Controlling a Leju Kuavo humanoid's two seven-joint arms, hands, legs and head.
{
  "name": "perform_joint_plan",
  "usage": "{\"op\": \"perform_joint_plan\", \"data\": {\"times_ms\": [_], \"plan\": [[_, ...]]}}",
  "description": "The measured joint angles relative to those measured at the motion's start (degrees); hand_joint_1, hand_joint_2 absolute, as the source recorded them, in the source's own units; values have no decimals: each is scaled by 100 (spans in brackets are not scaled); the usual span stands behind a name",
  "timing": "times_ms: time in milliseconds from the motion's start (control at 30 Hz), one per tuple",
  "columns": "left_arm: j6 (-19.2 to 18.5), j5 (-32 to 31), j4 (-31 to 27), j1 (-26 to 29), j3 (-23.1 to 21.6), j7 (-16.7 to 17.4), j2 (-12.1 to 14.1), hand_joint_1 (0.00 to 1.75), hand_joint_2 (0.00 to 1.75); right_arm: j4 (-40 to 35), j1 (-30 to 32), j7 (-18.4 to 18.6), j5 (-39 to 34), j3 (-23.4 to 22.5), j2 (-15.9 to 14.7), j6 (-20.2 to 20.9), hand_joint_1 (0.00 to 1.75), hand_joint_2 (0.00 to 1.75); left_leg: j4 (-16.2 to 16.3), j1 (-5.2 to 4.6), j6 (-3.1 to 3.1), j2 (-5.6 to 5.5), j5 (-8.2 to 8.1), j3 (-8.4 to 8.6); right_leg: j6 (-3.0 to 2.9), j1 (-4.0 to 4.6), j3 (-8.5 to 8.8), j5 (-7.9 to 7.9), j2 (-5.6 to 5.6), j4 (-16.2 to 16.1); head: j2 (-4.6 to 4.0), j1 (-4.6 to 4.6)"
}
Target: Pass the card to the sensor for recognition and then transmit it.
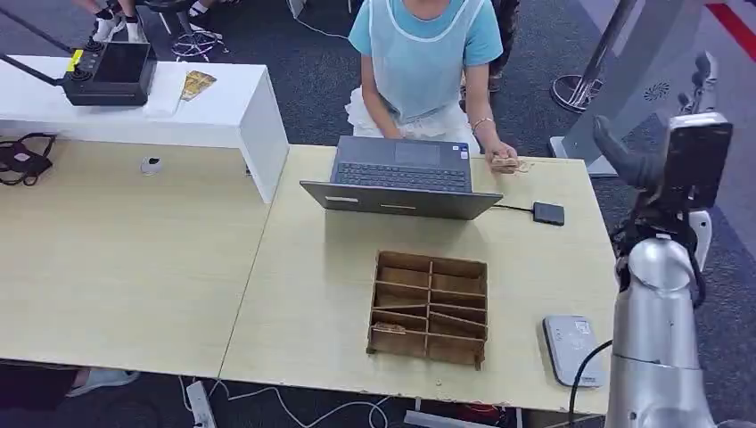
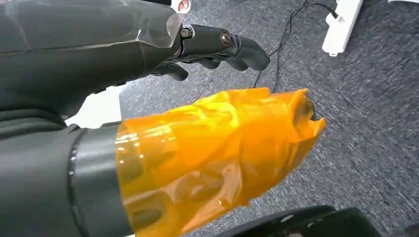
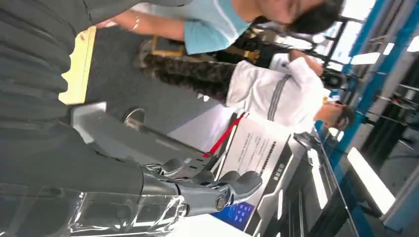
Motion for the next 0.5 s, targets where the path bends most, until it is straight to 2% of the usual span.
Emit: {"op": "perform_joint_plan", "data": {"times_ms": [100, 200, 333, 400, 500], "plan": [[0, 0, 0, -1, -2, 48, 0, 0, 0, -412, 314, -137, -445, -214, 178, 152, 0, 175, 0, 0, 0, 1, 0, 0, 1, 0, -1, -1, 2, -1, 0, -2], [4, 0, 0, 1, -2, 63, -2, 0, 0, -843, 651, -252, -1292, -407, 368, 478, 0, 175, 0, 0, 0, 2, 0, 0, 1, 0, -1, -2, 2, -1, 0, 0], [11, 0, 0, 6, 0, 120, -22, 0, 0, -1231, 1223, -187, -3015, -600, 528, 1348, 0, 175, 0, 0, 0, 2, -1, 1, 1, -1, 0, -2, 1, -2, 0, -4], [24, 0, 0, 6, 0, 179, -30, 0, 0, -1379, 1572, -208, -3479, -670, 545, 1756, 0, 175, 0, 0, 1, -1, -1, 1, 1, 0, 0, -3, -1, -4, 0, 0], [81, 0, 0, 14, 11, 234, -37, 0, 0, -1554, 2179, -348, -3798, -720, 541, 2325, 0, 175, 0, 0, 2, 0, -4, 2, 1, 0, -2, -6, 0, -5, 0, 2]]}}
